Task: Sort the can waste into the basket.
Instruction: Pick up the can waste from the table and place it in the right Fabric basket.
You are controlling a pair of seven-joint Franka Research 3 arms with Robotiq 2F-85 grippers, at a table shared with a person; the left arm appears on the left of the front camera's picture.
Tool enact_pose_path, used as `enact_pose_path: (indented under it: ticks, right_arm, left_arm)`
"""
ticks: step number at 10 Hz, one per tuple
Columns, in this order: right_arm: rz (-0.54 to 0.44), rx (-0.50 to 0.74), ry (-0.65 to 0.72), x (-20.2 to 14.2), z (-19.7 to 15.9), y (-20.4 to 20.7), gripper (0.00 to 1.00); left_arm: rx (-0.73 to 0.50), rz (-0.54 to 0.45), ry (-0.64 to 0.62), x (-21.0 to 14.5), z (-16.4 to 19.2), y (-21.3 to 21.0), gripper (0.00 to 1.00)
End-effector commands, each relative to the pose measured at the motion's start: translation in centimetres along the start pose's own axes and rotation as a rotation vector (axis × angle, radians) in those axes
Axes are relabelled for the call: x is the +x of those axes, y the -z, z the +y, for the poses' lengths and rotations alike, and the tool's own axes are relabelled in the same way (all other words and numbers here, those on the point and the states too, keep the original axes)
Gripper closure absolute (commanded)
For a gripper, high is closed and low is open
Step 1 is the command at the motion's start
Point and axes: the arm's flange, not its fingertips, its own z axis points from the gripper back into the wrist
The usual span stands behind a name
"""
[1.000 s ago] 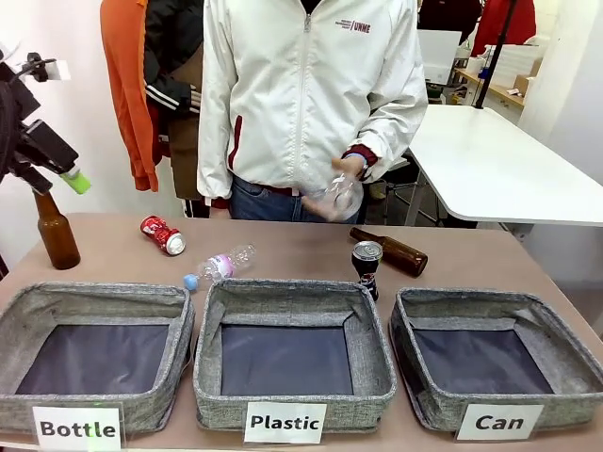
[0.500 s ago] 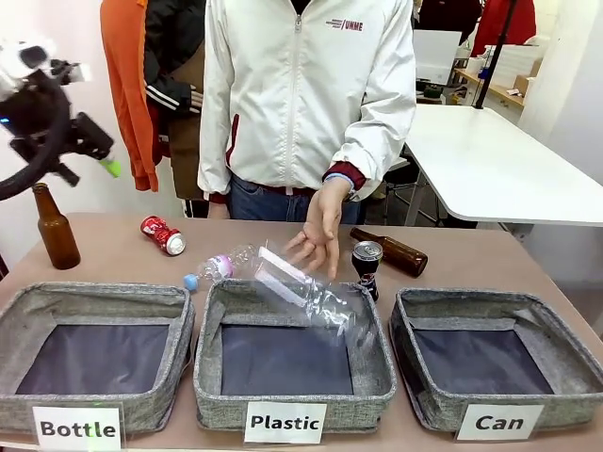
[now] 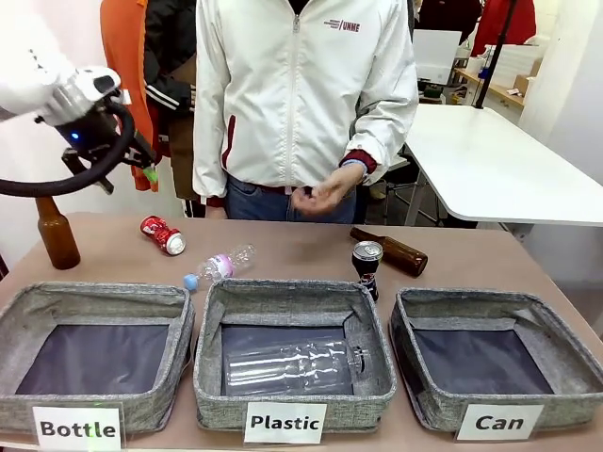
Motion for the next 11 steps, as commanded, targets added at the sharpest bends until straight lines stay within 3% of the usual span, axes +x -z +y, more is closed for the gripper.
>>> enact_pose_path:
  ticks: [1, 4, 5, 6, 10, 11]
  right_arm:
    - [-0.01, 0.026, -0.025, 0.2, 0.1, -0.1, 0.0]
    - [-0.01, 0.026, -0.025, 0.2, 0.1, -0.1, 0.0]
    - [-0.01, 0.026, -0.025, 0.2, 0.1, -0.1, 0.0]
    - [-0.01, 0.026, -0.025, 0.2, 0.1, -0.1, 0.0]
    - [-0.01, 0.026, -0.025, 0.2, 0.1, -0.1, 0.0]
    - [-0.01, 0.026, -0.025, 0.2, 0.1, -0.1, 0.0]
  left_arm:
    - [0.038, 0.017, -0.053, 1.7, -0.1, 2.1, 0.0]
    - [0.149, 0.091, -0.027, 3.4, 0.5, 6.3, 0.0]
    - [0.19, 0.096, -0.079, 3.6, 0.4, 6.4, 0.0]
    - [0.081, 0.068, -0.019, 2.1, 1.1, 6.2, 0.0]
    - [0.116, 0.072, -0.034, 2.7, 0.9, 6.9, 0.0]
    - [0.283, 0.035, 0.247, 3.1, 1.7, 6.7, 0.0]
